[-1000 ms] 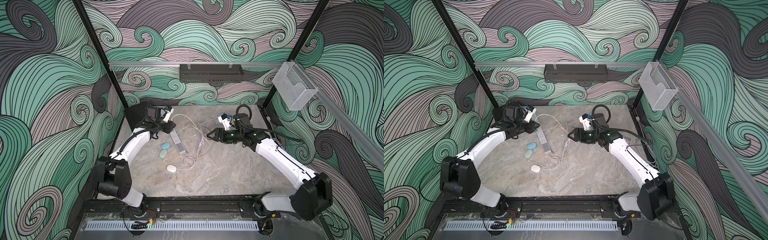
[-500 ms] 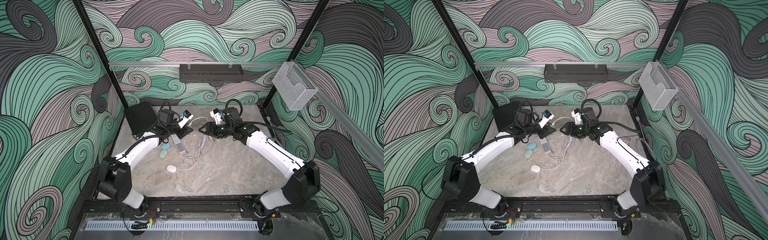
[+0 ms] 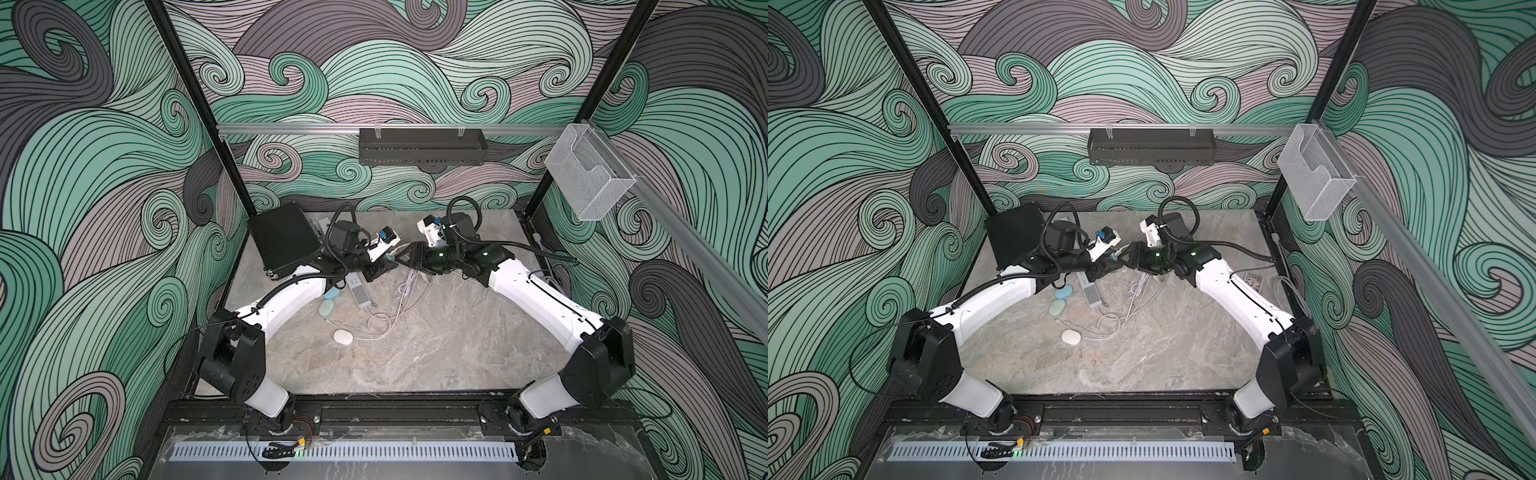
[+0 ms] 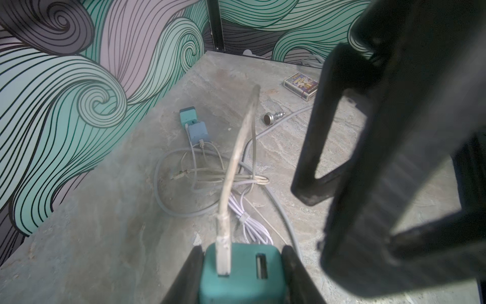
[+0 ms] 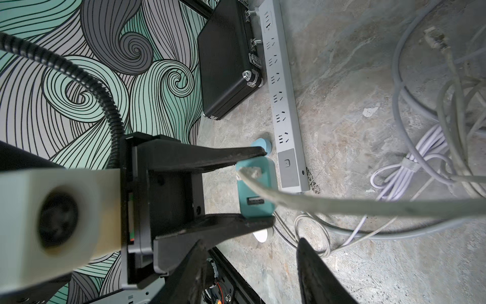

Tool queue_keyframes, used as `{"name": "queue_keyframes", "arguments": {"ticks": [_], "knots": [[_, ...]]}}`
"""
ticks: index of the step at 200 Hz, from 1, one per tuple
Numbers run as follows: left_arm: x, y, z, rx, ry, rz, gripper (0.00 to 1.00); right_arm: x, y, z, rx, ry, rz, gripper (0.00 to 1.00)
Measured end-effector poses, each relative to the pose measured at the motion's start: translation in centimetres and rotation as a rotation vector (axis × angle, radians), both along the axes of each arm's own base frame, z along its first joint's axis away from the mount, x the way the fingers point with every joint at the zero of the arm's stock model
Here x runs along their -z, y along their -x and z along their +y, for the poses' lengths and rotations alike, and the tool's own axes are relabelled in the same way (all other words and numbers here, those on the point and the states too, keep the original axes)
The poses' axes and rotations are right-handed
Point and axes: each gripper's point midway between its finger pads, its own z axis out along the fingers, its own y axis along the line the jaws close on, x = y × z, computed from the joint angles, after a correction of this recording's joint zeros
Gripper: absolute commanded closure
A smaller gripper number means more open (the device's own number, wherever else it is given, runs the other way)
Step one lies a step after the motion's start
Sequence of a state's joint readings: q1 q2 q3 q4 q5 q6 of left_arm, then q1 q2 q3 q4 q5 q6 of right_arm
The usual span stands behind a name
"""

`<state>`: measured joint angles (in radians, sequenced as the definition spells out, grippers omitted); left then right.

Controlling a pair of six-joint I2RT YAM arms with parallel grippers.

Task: Charge the bluetooth headset
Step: Pick up the plug from the center of the board.

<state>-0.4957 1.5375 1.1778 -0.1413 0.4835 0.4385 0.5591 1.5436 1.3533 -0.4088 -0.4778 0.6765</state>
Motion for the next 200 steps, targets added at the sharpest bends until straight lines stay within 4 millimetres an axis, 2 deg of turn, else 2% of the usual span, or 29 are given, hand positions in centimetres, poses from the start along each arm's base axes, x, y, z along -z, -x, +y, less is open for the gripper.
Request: {"name": "queue_keyframes", "arguments": {"ticks": [37,123,162,200], "knots": [[-0.3,0.7,-1.1,0.042,-0.012,-0.021,0.74,0.7,-0.2,0.5,-0.005,0.012,0.011,0.49],[-0.2,1.7,-2.0,0.079,-0.034,-0.030,0.75,1.9,-0.7,1.2,-0.010,0.045,0.033,0.56],[-0.5,1.7,-2.1,0.083,-0.037,-0.040,0.75,2.1,-0.9,1.2,-0.005,0.062,0.027,0.67],[-0.3,1.8,-1.9,0.081,-0.048,-0.033,0.75,2.5,-0.9,1.3,-0.010,0.072,0.033,0.65]]}}
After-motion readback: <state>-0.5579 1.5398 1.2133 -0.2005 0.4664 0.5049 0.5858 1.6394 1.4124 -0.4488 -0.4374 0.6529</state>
